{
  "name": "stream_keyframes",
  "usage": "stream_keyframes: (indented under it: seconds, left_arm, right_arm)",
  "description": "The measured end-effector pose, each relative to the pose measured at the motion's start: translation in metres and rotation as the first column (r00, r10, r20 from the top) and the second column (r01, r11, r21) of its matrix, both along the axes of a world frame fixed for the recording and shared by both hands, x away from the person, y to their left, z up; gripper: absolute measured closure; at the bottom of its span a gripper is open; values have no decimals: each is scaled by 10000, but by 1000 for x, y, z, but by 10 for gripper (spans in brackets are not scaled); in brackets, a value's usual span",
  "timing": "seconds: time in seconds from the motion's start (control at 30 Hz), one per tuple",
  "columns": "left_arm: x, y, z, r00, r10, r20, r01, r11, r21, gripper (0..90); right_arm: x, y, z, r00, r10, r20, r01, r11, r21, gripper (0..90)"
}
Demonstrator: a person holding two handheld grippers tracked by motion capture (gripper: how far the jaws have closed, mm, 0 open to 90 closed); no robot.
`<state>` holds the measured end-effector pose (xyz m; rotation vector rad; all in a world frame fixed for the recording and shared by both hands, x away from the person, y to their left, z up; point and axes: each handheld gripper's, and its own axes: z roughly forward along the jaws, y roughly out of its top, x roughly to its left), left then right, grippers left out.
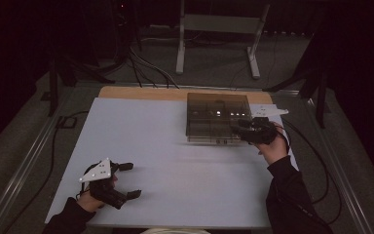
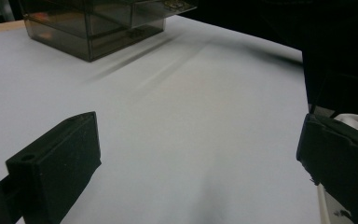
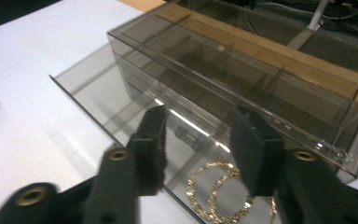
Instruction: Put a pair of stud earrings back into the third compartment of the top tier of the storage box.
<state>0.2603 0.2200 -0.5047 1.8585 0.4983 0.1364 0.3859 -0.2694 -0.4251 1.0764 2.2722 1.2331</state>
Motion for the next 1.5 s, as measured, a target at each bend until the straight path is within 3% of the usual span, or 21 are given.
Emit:
stream_keyframes:
  seconds: [0.23, 0.33, 0.47, 0.77, 0.97, 1.1, 1.5]
  left_arm:
    - [-1, 0, 0, 10000, -1, 21, 1, 10000, 12, 5]
    - [0, 0, 0, 10000, 4, 13, -4, 10000, 14, 5]
    - [0, -1, -1, 10000, -4, -9, 4, 10000, 41, 5]
    - [-1, 0, 0, 10000, 15, 47, -15, 10000, -29, 5]
    - [-1, -1, 0, 10000, -4, 38, 4, 10000, 30, 5]
    - [0, -1, 0, 10000, -7, 25, 7, 10000, 30, 5]
    - [-1, 0, 0, 10000, -23, 49, 23, 10000, 10, 5]
  right_arm:
    - [-8, 13, 15, 9988, 315, 369, -348, 9951, 927, 244]
    - [-12, 17, 23, 9971, 561, 513, -618, 9911, 1177, 175]
    - [-16, 21, 32, 9943, 853, 643, -949, 9815, 1663, 132]
    - [-33, 27, 38, 9870, 1389, 808, -1512, 9731, 1736, 38]
    - [-45, 29, 27, 9859, 1532, 679, -1633, 9693, 1839, 17]
    - [-53, 33, 13, 9846, 1662, 545, -1732, 9701, 1698, 17]
    - [-73, 37, -32, 9753, 2207, -113, -2140, 9561, 2002, 17]
